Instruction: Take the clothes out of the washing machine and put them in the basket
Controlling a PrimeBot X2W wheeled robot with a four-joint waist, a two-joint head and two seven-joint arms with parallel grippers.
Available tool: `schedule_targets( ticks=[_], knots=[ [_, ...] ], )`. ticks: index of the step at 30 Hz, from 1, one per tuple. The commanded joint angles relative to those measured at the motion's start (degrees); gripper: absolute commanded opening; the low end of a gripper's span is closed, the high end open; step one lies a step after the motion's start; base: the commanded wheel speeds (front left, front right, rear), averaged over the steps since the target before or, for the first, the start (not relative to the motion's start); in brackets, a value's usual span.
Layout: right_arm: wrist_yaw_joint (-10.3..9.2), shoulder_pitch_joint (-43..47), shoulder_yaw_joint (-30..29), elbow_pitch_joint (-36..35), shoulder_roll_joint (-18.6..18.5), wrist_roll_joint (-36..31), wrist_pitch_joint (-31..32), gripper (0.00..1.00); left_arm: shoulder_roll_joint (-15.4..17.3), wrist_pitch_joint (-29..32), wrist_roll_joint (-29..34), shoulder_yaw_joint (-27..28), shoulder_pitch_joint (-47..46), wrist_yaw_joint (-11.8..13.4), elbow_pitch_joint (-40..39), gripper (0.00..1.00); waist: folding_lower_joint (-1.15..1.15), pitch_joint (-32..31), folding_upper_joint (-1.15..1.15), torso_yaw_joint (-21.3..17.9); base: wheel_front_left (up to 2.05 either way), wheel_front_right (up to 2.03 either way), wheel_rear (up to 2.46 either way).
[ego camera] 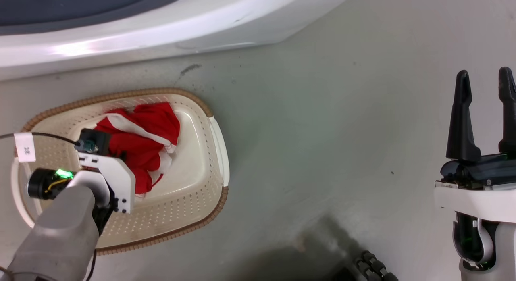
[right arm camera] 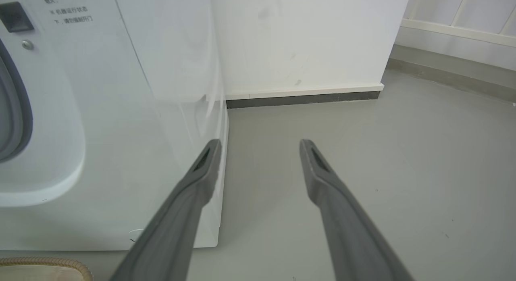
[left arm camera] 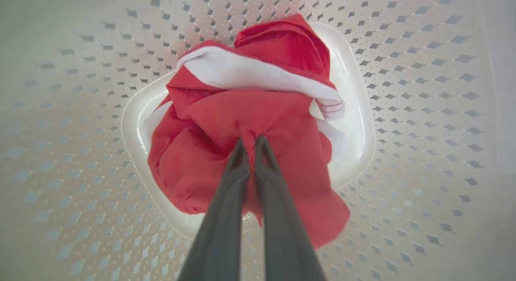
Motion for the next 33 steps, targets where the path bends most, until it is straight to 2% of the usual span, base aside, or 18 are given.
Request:
schedule_targets(
  ticks=[1, 11, 12, 13, 14, 21, 25, 28, 33],
  knots=[
    [-0.04, -0.9, 0.0, -0.4, 0.0, 0.3, -0.1, 1.00, 0.0, -0.3, -0.1, 0.1, -1.0, -0.2, 0.5, 0.00, -0.01, 1.8, 0.00, -0.4, 0.00, 0.00, 0.00],
    [-0.04, -1.4, -0.2, -0.9, 0.0, 1.0, -0.1, 1.00, -1.9, -2.4, -1.0, -0.3, -3.7, -0.7, 4.7, 0.00, -0.01, 3.4, 0.00, -0.3, 0.00, 0.00, 0.00],
    [-0.04, -1.5, -0.2, -0.9, 0.0, 1.0, -0.1, 1.00, -1.9, -2.8, -1.2, -0.1, -3.6, -0.7, 5.0, 0.09, -0.01, 3.1, 0.00, -0.2, 0.00, 0.00, 0.00],
    [-0.04, -1.5, -0.2, -0.8, 0.0, 0.9, -0.1, 1.00, -2.0, -3.4, -1.0, -0.2, -3.5, -0.5, 5.2, 0.83, -0.01, 2.8, 0.00, -0.1, 0.00, 0.00, 0.00],
    [-0.04, -1.5, -0.2, -0.6, 0.0, 0.8, -0.1, 1.00, -2.1, -4.0, -1.0, -0.3, -3.3, -0.3, 5.4, 1.00, -0.01, 2.3, 0.00, 0.0, 0.00, 0.00, 0.00],
    [-0.04, -1.9, -0.6, 1.2, 0.0, 0.5, -0.1, 1.00, -3.4, -8.3, -0.4, -0.9, -1.1, -0.4, 5.6, 1.00, -0.01, -3.1, 0.00, 0.9, 0.00, 0.00, 0.00],
    [-0.04, -1.6, -1.0, 2.4, 0.0, -0.2, -0.1, 1.00, -3.9, -9.3, -1.7, 1.3, 0.5, -0.2, 3.9, 1.00, -0.01, -7.5, 0.00, 2.0, 0.00, 0.00, 0.00],
    [-0.04, -1.2, -1.6, 3.4, 0.0, -0.8, -0.1, 1.00, -3.1, -9.4, -0.6, 3.3, 1.7, 0.4, -1.6, 1.00, -0.01, -11.0, 0.00, 3.1, 0.00, 0.00, 0.00],
    [-0.04, 0.3, -2.6, 5.1, 0.0, -1.9, -0.1, 1.00, -2.4, -9.3, 2.8, 9.0, 6.8, 2.9, -12.3, 1.00, -0.01, -16.8, 0.00, 5.0, 0.00, 0.00, 0.00]
  ],
)
